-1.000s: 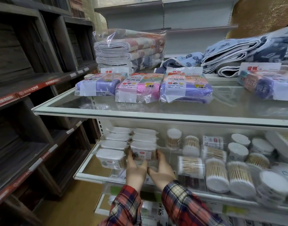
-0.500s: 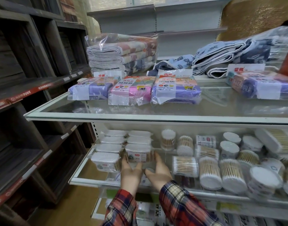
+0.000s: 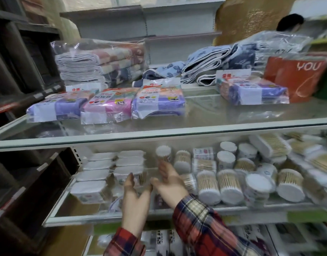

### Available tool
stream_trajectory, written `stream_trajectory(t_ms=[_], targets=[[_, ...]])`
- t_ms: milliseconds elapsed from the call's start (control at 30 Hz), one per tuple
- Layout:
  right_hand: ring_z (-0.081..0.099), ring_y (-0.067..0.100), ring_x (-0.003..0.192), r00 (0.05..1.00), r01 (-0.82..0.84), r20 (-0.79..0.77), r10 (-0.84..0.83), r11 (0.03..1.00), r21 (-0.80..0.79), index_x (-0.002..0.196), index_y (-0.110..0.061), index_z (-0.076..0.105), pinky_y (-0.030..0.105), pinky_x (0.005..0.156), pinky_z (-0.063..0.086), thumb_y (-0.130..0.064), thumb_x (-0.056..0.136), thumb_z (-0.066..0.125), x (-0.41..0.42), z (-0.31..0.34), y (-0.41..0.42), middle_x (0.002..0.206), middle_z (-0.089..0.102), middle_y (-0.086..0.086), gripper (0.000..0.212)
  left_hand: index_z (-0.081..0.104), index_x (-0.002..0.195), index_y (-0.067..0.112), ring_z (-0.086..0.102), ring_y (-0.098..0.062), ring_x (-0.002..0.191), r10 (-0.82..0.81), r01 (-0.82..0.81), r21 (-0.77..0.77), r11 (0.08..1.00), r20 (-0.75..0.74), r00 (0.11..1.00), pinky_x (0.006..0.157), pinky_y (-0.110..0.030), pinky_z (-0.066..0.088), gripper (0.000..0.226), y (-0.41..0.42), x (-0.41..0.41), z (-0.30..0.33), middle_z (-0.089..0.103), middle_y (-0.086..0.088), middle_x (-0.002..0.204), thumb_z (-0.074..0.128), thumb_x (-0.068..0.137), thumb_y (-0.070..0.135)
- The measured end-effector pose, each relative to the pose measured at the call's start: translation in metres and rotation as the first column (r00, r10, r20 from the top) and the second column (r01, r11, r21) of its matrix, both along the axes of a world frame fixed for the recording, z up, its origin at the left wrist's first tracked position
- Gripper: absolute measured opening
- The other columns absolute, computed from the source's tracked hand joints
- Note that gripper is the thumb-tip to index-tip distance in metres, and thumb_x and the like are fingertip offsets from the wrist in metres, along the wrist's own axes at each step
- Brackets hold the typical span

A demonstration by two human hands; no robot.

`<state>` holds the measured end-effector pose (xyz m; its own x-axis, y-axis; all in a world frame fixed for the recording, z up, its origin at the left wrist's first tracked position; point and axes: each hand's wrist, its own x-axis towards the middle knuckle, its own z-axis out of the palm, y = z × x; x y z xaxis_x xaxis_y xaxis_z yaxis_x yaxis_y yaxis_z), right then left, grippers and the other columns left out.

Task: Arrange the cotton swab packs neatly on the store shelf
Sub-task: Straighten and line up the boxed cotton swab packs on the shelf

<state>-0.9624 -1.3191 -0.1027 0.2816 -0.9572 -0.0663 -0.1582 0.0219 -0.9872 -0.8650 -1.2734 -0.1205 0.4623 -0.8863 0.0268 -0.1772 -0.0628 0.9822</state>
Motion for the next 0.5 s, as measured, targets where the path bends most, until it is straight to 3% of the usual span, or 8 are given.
stream_trajectory(t_ms=[100, 167, 233, 367, 500], targets=[[0.055, 0.004, 0.106, 0.995, 0.057, 0.088, -0.056, 0.998, -0.012, 0.131, -0.030, 0.040, 0.013, 0.090, 0.043, -0.007, 0.087, 0.061, -0.023, 0.009, -0.004, 0.120, 0.055, -0.010, 0.053, 0.030, 0.146, 0.021, 0.041, -0.015, 0.128, -0.063, 0.061, -0.061, 0.996, -0.024, 0.998, 0.110, -0.037, 0.035, 0.061, -0.006, -0.019, 0.016, 0.040, 0.000, 0.146, 0.059, 0.092, 0.017], [0.055, 0.001, 0.097, 0.980, 0.103, 0.171, -0.098, 0.994, -0.019, 0.127, -0.017, 0.043, 0.005, 0.079, 0.045, 0.007, 0.086, 0.058, -0.040, 0.017, -0.006, 0.114, 0.055, -0.006, 0.050, 0.033, 0.143, 0.025, 0.047, -0.018, 0.123, -0.101, 0.098, -0.083, 0.992, -0.032, 0.994, 0.105, -0.038, 0.039, 0.058, -0.013, -0.035, 0.025, 0.045, 0.002, 0.140, 0.060, 0.092, 0.021], [0.055, 0.008, 0.098, 0.964, 0.167, 0.214, -0.157, 0.986, -0.027, 0.127, -0.005, 0.045, 0.005, 0.075, 0.047, 0.016, 0.085, 0.053, -0.060, 0.023, -0.010, 0.118, 0.057, 0.005, 0.048, 0.034, 0.141, 0.028, 0.049, -0.020, 0.124, -0.141, 0.137, -0.097, 0.986, -0.038, 0.989, 0.107, -0.042, 0.039, 0.060, -0.020, -0.055, 0.030, 0.047, 0.002, 0.140, 0.063, 0.089, 0.026], [0.052, 0.035, 0.119, 0.937, 0.291, 0.221, -0.271, 0.955, -0.062, 0.131, 0.007, 0.042, 0.015, 0.087, 0.048, 0.019, 0.086, 0.047, -0.109, 0.029, -0.014, 0.132, 0.049, 0.031, 0.046, 0.031, 0.144, 0.024, 0.041, -0.006, 0.117, -0.275, 0.269, -0.106, 0.957, -0.043, 0.960, 0.093, -0.019, 0.030, 0.059, -0.034, -0.104, 0.043, 0.044, 0.006, 0.133, 0.058, 0.093, 0.016], [0.041, 0.054, 0.119, 0.882, 0.428, 0.258, -0.393, 0.899, -0.095, 0.126, 0.012, 0.043, 0.037, 0.097, 0.044, 0.021, 0.087, 0.040, -0.162, 0.043, -0.017, 0.127, 0.042, 0.045, 0.040, 0.031, 0.145, 0.022, 0.039, -0.003, 0.111, -0.377, 0.376, -0.088, 0.922, 0.007, 0.926, 0.086, -0.013, 0.030, 0.060, -0.051, -0.151, 0.053, 0.043, 0.005, 0.129, 0.059, 0.092, 0.015]])
